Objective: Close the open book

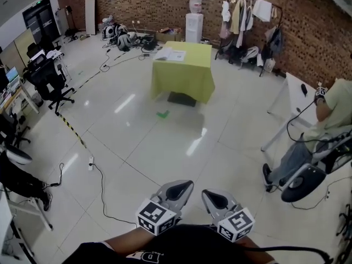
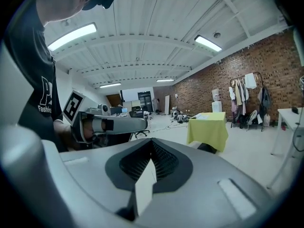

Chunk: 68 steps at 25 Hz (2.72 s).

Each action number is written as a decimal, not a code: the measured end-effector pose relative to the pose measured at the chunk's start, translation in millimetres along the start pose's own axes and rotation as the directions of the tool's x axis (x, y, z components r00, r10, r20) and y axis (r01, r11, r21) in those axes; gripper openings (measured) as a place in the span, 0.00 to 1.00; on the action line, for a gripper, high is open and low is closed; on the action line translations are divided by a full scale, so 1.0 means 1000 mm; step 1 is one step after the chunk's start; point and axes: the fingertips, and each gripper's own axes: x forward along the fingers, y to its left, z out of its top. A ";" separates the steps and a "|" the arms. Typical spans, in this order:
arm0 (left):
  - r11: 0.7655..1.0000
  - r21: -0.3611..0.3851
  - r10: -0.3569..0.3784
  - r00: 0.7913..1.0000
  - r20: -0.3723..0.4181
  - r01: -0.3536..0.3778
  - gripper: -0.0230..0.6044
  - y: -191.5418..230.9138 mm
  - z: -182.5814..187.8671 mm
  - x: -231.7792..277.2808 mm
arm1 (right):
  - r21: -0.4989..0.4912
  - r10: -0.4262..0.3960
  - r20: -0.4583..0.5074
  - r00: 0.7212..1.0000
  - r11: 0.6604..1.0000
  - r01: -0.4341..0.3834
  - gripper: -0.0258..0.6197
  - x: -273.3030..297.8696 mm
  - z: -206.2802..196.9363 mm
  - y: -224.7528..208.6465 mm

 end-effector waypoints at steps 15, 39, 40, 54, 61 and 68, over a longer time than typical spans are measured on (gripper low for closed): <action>0.999 -0.038 -0.002 1.000 -0.024 0.001 0.05 0.103 0.010 -0.057 | -0.018 0.035 -0.083 0.996 0.999 -0.037 0.05 0.117 0.013 0.044; 0.968 -0.071 0.242 0.970 0.024 -0.240 0.05 0.198 0.023 -0.123 | -0.042 0.212 -0.099 0.972 0.975 -0.217 0.05 0.211 0.025 0.086; 0.968 -0.061 0.246 0.969 0.025 -0.244 0.05 0.201 0.028 -0.120 | -0.041 0.220 -0.093 0.971 0.974 -0.224 0.05 0.215 0.028 0.083; 0.974 -0.017 0.225 0.974 0.019 -0.225 0.05 0.247 0.064 -0.020 | -0.043 0.236 -0.038 0.971 0.970 -0.238 0.05 0.260 0.062 -0.019; 0.975 -0.007 0.223 0.975 0.013 -0.222 0.05 0.266 0.084 0.044 | -0.027 0.232 -0.024 0.972 0.972 -0.233 0.05 0.274 0.084 -0.088; 0.975 -0.028 0.219 0.976 -0.005 -0.219 0.05 0.288 0.083 0.096 | -0.009 0.233 -0.001 0.973 0.973 -0.233 0.05 0.288 0.088 -0.138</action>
